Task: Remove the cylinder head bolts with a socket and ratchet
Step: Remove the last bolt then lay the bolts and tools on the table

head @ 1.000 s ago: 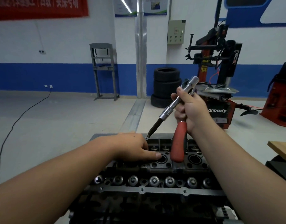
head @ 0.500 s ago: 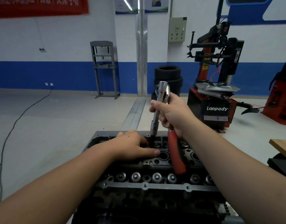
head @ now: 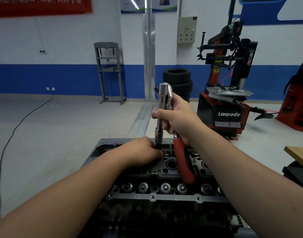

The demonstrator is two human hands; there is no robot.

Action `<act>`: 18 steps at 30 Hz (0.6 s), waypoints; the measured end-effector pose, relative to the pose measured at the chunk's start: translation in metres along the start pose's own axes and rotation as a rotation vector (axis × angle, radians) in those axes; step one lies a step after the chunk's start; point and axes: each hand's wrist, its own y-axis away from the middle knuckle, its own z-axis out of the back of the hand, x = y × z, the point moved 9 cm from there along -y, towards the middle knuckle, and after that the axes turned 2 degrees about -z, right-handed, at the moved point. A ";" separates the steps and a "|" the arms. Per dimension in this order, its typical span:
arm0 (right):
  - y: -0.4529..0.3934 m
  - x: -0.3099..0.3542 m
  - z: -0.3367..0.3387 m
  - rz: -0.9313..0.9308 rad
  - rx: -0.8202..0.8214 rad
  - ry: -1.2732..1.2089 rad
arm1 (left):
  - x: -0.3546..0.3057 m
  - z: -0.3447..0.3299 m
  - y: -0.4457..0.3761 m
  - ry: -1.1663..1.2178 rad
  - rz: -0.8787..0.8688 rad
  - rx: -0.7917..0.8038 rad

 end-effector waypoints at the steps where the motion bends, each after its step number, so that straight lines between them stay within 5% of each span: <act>1: 0.000 0.001 -0.002 0.003 0.007 0.005 | -0.001 0.001 -0.001 0.004 0.000 -0.014; 18: -0.010 -0.002 0.001 -0.082 0.089 0.036 | -0.007 0.010 -0.001 -0.036 -0.050 0.005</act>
